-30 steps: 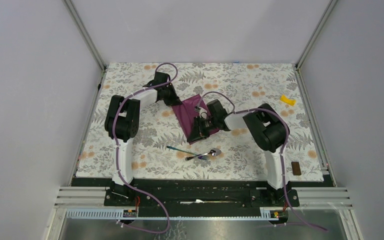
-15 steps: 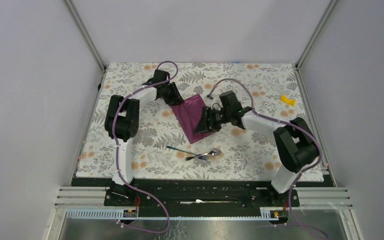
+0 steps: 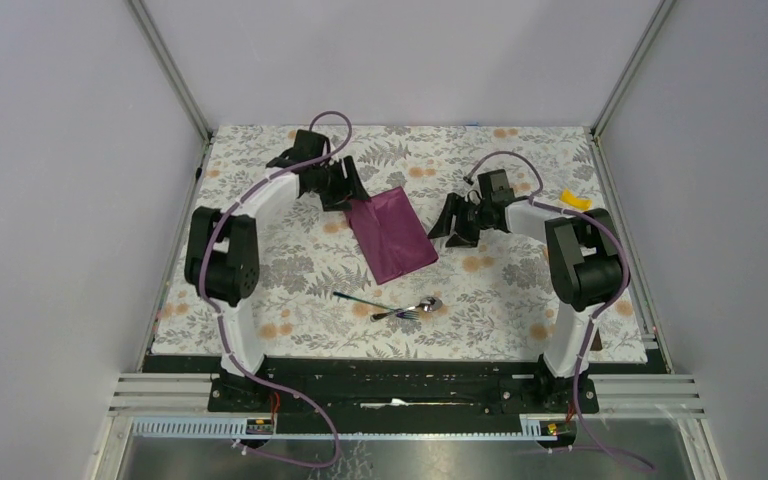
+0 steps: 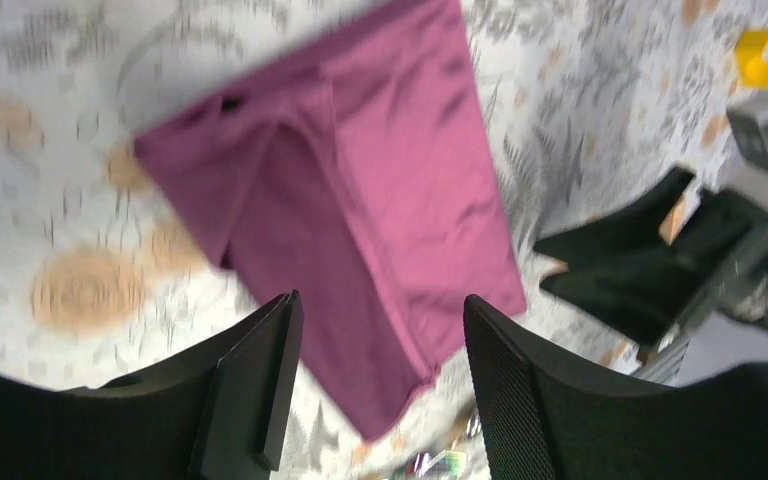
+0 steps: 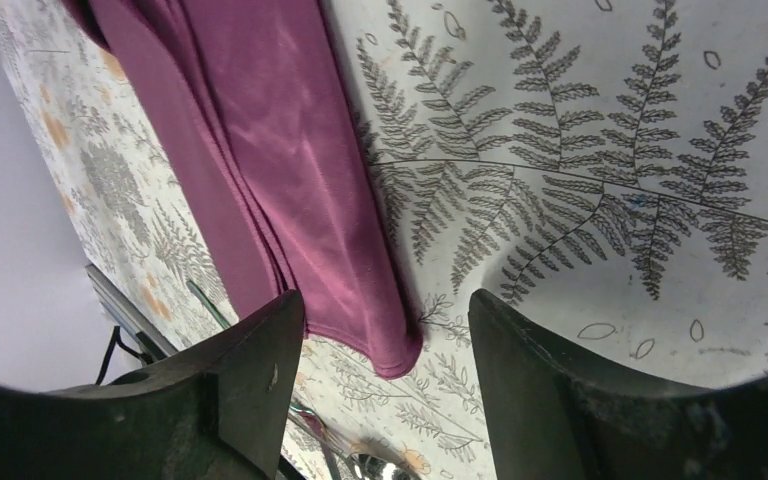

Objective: Fold the napkin into a case and place the utensils inside
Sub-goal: Pick up the 2/3-rectangle-folded napkin from the center of the board.

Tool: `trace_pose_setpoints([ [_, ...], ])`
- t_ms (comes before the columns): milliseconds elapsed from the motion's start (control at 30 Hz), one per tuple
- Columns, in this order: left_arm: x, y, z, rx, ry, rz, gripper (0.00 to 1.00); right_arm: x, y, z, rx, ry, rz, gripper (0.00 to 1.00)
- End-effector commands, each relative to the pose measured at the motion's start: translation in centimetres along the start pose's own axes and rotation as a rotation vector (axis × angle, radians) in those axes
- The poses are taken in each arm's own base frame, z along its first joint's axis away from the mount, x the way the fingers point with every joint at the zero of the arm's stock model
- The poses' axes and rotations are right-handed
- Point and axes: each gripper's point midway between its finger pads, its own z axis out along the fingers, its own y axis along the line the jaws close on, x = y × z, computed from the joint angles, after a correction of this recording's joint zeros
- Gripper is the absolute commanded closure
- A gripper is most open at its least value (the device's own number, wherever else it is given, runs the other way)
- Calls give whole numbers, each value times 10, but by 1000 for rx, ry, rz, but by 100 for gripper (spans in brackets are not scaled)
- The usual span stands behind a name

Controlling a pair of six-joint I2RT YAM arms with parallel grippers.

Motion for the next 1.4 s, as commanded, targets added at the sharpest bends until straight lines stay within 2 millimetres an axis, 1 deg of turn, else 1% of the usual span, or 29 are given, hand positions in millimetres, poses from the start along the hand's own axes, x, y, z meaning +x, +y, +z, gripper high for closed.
trace_pose_setpoints([
  [0, 35, 4, -29, -7, 27, 43, 35, 2, 6, 6, -72, 19, -26, 33],
  [67, 51, 13, -30, -16, 47, 45, 34, 7, 3, 9, -82, 29, -13, 37],
  [100, 55, 16, -29, -17, 49, 47, 34, 6, 4, 11, -97, 19, -20, 39],
  [167, 57, 22, -28, -39, 50, 43, 36, 8, 1, 15, -98, 26, -10, 44],
  [233, 56, 23, -27, -45, 40, 33, 39, 11, 0, 18, -103, 27, 4, 53],
  [333, 58, 23, -25, -31, 17, 9, 44, 20, 3, 24, -101, 33, 13, 63],
  [367, 59, 26, -24, -38, 14, 4, 45, 24, 3, 27, -94, 34, 19, 68],
  [400, 60, 30, -22, -48, 15, -1, 46, 28, 5, 29, -85, 27, 28, 78],
  [433, 62, 33, -19, -58, 20, -6, 47, 33, 7, 32, -80, 19, 56, 84],
  [467, 63, 35, -18, -68, 21, -10, 47, 38, 12, 33, -81, 7, 70, 86],
  [500, 63, 35, -19, -75, 11, -5, 47, 44, 21, 36, -92, 2, 79, 87],
  [533, 61, 35, -21, -88, -4, 7, 45, 49, 30, 38, -109, -4, 87, 86],
  [600, 61, 27, -26, -112, -34, 53, 39, 64, 55, 41, -152, 2, 88, 86],
  [633, 63, 24, -29, -123, -42, 72, 36, 70, 67, 41, -173, 3, 75, 85],
  [667, 68, 20, -30, -134, -42, 92, 34, 74, 74, 40, -174, -1, 60, 82],
  [733, 86, 9, -32, -150, -24, 130, 32, 71, 73, 30, -141, -35, 58, 63],
  [800, 108, -7, -33, -170, -19, 176, 31, 59, 62, 13, -114, -80, 45, 47],
  [833, 120, -14, -33, -182, -16, 196, 30, 48, 51, -2, -88, -113, 56, 41],
  [867, 128, -21, -33, -203, -24, 211, 30, 46, 42, -8, -66, -125, 62, 34],
  [900, 135, -26, -33, -235, -34, 230, 25, 36, 26, -23, -38, -154, 99, 30],
  [967, 147, -34, -30, -299, -47, 273, 23, 29, 3, -42, 0, -177, 146, 25],
  [1000, 154, -39, -27, -318, -40, 299, 23, 28, -5, -50, 14, -180, 154, 23],
  [1033, 161, -40, -21, -347, -26, 324, 24, 28, -9, -56, 20, -184, 153, 21],
  [1100, 171, -40, -11, -404, 13, 369, 26, 28, -12, -65, 22, -196, 140, 20],
  [1133, 177, -36, -3, -441, 41, 388, 27, 29, -14, -68, 24, -201, 137, 19],
  [1167, 176, -38, -1, -455, 50, 394, 28, 30, -16, -72, 22, -206, 137, 19],
  [1233, 180, -36, 7, -492, 75, 414, 30, 32, -21, -74, 25, -209, 142, 19],
  [1300, 183, -41, 14, -494, 86, 437, 30, 34, -23, -75, 18, -200, 139, 19],
  [1367, 187, -41, 20, -505, 104, 448, 34, 37, -22, -74, 7, -184, 135, 19],
])
